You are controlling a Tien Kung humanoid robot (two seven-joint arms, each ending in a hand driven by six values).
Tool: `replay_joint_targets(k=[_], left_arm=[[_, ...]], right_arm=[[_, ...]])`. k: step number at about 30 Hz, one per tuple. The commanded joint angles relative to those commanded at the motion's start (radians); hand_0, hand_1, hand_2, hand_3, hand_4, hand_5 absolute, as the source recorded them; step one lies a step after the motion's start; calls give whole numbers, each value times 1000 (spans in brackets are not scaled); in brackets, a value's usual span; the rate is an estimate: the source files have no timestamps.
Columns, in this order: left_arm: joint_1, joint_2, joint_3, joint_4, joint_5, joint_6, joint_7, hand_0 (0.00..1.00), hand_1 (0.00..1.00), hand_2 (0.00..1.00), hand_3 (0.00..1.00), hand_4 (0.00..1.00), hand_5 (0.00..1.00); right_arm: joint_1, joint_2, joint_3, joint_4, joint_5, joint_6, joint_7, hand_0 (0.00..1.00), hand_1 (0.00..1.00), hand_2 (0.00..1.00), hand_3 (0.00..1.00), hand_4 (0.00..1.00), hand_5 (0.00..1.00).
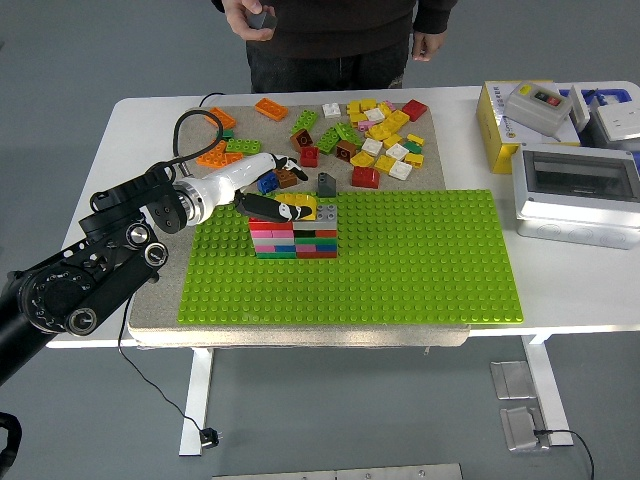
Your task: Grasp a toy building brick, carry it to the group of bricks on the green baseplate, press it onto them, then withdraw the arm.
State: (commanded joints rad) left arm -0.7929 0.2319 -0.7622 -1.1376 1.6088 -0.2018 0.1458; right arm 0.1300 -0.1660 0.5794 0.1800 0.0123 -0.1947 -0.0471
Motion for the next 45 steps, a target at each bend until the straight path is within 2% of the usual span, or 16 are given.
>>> replay_joint_targets(k=[1,6,7,12,13,14,23,32,45], left_arm=[[3,3,-11,-13,5,-3,4,998,990,992,770,831,503],[22,33,-58,-111,33,-14,28,998,990,992,770,831,503],[24,38,-60,-128,39,-16,34,998,988,982,706,869,662],[35,57,-45,-217,71,-22,63,998,988,982,706,869,662],[37,60,-38,-228,76,-21,67,998,984,969,682,868,720],[38,62,-32,-232,79,-21,69,998,984,969,682,868,720],[45,60,8,-202,96,-1,58,998,984,963,678,867,750],[47,62,14,-172,96,9,44,998,980,960,667,869,772],[50,82,22,-164,91,8,40,998,978,960,664,871,769]], right_arm=[[-1,0,0,0,0,0,0,771,711,748,727,528,849],[-6,-3,-3,0,12,-1,3,771,711,748,727,528,849],[-7,-3,-2,0,11,-1,3,772,711,748,728,527,851],[-10,-2,14,0,-4,-2,-2,772,711,748,728,527,851],[-9,-2,17,0,-8,-2,-3,772,710,748,728,528,851],[-9,-2,19,0,-10,-3,-4,772,710,748,728,528,851],[-6,-2,26,0,-19,-2,-6,776,710,748,725,527,852],[-2,-2,33,0,-14,0,-3,773,711,748,724,530,853],[-3,1,60,0,-34,1,-9,773,711,749,724,528,855]])
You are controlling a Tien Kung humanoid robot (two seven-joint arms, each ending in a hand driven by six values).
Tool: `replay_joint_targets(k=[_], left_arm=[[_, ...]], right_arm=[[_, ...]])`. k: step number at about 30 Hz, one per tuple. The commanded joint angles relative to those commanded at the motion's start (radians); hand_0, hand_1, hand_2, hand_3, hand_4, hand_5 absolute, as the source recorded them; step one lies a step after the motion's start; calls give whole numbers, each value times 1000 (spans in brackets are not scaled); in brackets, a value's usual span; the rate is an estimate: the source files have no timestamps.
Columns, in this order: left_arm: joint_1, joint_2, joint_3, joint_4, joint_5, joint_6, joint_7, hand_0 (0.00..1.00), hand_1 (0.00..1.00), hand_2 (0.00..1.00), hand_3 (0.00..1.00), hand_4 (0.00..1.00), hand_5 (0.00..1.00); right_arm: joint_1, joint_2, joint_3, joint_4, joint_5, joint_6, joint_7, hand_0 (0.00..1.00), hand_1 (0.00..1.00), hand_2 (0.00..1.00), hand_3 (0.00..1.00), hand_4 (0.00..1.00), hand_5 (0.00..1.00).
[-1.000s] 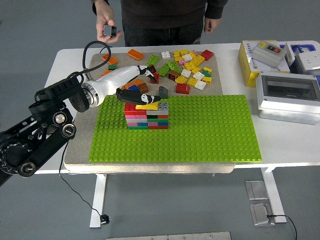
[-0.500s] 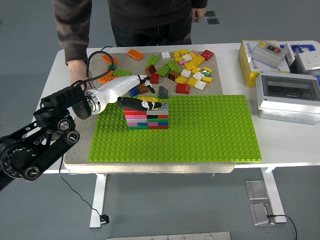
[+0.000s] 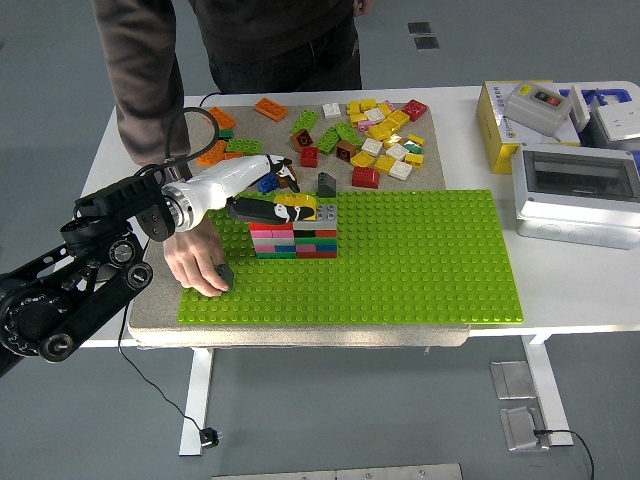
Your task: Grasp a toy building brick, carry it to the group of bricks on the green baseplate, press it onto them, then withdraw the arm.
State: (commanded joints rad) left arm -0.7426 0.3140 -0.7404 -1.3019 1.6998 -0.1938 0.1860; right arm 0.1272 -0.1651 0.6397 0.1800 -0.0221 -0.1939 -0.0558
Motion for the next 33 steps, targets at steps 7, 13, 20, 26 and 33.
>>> replay_joint_targets(k=[7,13,20,26,33], left_arm=[[8,10,-6,4,-14,3,-1,998,978,958,664,871,769],[17,11,-6,5,-20,5,-3,998,976,956,663,869,768],[27,7,-1,7,-23,5,-2,998,975,955,662,868,768],[37,2,5,9,-23,6,-2,998,975,956,662,866,767],[47,-3,-1,9,-20,6,0,998,974,955,659,865,766]], right_arm=[[0,0,10,0,-6,1,0,775,712,748,724,529,856],[-1,0,17,0,-13,1,-3,777,711,749,724,528,856],[-2,0,27,0,-24,2,-7,777,711,749,724,528,856],[-2,2,35,0,-31,2,-9,776,711,749,724,530,857],[-2,1,36,0,-31,3,-9,776,712,750,725,530,857]])
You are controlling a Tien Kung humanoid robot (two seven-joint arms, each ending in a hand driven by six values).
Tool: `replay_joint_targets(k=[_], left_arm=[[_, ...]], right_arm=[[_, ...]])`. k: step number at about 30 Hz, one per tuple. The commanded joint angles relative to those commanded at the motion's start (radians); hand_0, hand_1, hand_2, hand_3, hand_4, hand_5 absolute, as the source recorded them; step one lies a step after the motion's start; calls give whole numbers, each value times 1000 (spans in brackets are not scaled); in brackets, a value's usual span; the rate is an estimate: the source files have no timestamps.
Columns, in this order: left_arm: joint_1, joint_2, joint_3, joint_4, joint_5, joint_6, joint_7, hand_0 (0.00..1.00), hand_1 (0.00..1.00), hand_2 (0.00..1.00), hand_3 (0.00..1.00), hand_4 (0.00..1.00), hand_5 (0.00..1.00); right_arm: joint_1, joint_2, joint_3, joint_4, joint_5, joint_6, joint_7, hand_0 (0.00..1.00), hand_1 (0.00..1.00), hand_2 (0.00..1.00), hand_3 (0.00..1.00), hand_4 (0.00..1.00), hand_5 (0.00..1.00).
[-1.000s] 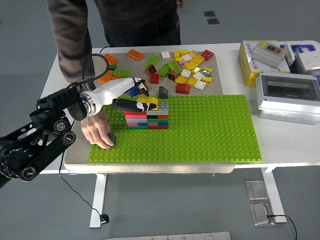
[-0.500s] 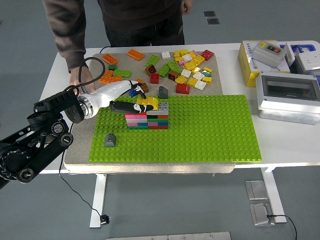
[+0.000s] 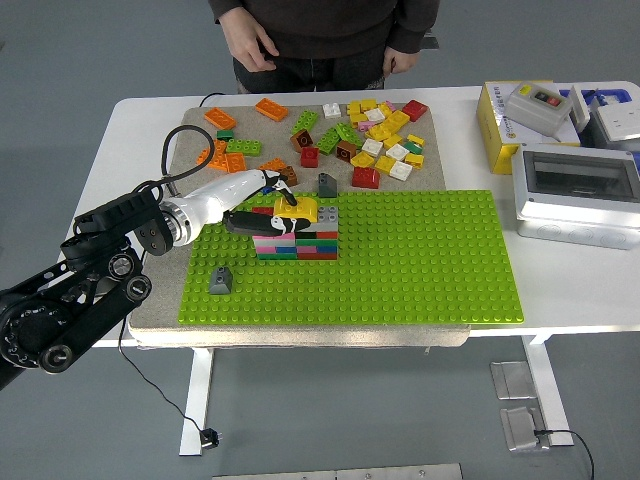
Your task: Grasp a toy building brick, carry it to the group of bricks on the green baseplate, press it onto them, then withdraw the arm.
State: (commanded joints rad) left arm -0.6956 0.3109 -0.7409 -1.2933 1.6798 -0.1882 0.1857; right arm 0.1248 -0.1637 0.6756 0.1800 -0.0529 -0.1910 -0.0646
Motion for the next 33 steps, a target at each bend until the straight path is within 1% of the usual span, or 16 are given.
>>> replay_joint_targets(k=[33], left_arm=[[19,1,-12,8,8,-1,1,998,973,953,654,856,760]], right_arm=[[2,-1,-19,0,21,2,6,779,710,750,725,538,860]])
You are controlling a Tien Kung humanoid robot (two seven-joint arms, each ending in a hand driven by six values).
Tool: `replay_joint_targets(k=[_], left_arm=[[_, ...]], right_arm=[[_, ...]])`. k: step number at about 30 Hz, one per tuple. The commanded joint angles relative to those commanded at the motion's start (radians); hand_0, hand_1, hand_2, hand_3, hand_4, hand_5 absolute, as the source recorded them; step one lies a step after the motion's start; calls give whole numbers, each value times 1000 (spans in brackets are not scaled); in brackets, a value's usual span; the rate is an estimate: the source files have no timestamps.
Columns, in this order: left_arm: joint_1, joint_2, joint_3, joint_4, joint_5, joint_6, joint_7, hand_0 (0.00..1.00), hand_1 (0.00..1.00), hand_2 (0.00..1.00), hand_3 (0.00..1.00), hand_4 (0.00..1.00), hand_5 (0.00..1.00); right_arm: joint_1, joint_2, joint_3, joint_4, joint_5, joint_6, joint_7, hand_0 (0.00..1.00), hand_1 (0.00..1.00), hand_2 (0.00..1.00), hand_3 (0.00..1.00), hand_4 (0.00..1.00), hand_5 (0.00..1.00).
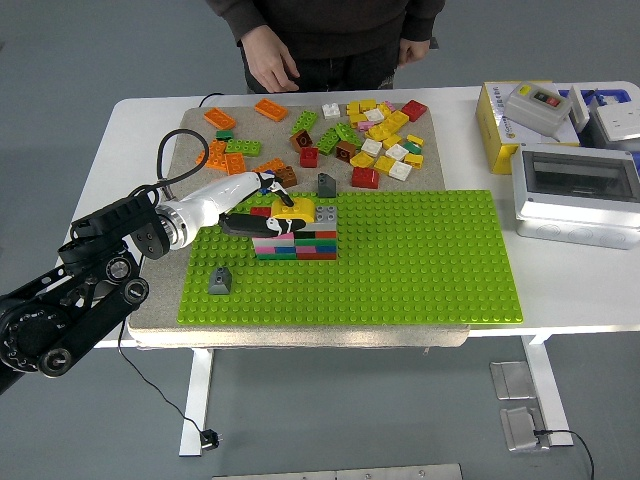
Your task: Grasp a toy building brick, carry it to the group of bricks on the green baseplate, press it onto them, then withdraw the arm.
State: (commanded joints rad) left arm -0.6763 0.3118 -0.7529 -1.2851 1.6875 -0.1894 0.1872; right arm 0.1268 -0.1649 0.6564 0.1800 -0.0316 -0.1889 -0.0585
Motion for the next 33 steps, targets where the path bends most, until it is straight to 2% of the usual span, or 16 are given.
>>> replay_joint_targets(k=[18,33], left_arm=[[1,10,-26,-33,-17,-2,-4,998,972,951,646,854,757],[6,6,-49,-48,-22,3,-14,998,970,948,642,855,752]], right_arm=[[-7,0,6,0,-6,-2,1,781,711,748,724,544,863],[-3,0,9,0,-13,-3,0,782,711,748,723,547,866]])
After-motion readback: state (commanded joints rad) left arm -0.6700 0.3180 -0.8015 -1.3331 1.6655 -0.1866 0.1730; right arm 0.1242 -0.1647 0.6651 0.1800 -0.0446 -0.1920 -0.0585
